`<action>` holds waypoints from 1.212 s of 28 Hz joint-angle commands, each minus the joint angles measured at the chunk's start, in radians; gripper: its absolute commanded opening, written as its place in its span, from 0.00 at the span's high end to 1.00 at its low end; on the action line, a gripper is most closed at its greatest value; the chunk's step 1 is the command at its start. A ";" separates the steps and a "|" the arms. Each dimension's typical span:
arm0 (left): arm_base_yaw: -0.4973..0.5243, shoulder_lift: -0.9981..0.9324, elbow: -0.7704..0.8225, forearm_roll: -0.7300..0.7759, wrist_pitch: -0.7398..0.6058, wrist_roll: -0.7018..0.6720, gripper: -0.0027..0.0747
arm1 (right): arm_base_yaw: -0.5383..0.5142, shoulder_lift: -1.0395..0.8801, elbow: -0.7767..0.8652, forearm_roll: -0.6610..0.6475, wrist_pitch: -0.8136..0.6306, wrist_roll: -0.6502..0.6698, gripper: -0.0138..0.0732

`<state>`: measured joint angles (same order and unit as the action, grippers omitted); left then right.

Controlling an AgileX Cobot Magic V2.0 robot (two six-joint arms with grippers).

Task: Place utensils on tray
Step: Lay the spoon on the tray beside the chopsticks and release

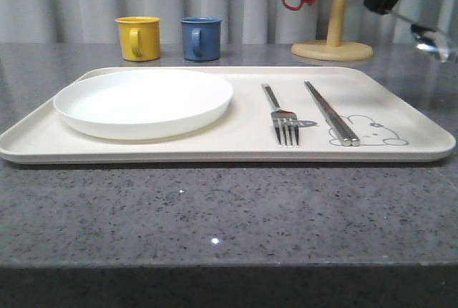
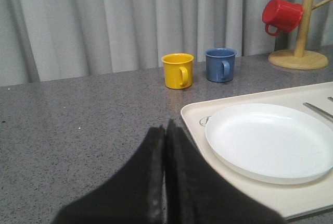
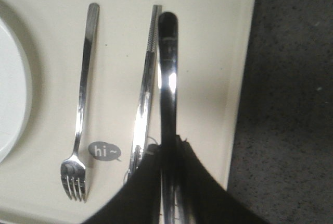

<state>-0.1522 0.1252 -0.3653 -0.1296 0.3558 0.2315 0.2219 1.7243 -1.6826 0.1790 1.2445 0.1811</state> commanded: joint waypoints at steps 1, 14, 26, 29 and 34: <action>-0.001 0.012 -0.027 -0.012 -0.083 -0.012 0.99 | 0.001 0.008 -0.025 -0.013 0.066 0.045 0.85; -0.001 0.012 -0.027 -0.012 -0.083 -0.012 0.99 | 0.001 0.133 -0.025 -0.078 0.032 0.106 0.84; -0.001 0.012 -0.027 -0.012 -0.083 -0.012 0.99 | 0.001 0.166 -0.027 -0.079 0.056 0.106 0.54; -0.001 0.012 -0.027 -0.012 -0.083 -0.012 0.99 | 0.001 0.152 -0.028 -0.079 0.059 0.106 0.48; -0.001 0.012 -0.027 -0.012 -0.083 -0.012 0.99 | 0.001 0.078 -0.028 -0.084 0.032 0.106 0.48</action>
<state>-0.1522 0.1252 -0.3653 -0.1296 0.3558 0.2315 0.2264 1.9074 -1.6845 0.1066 1.2314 0.2897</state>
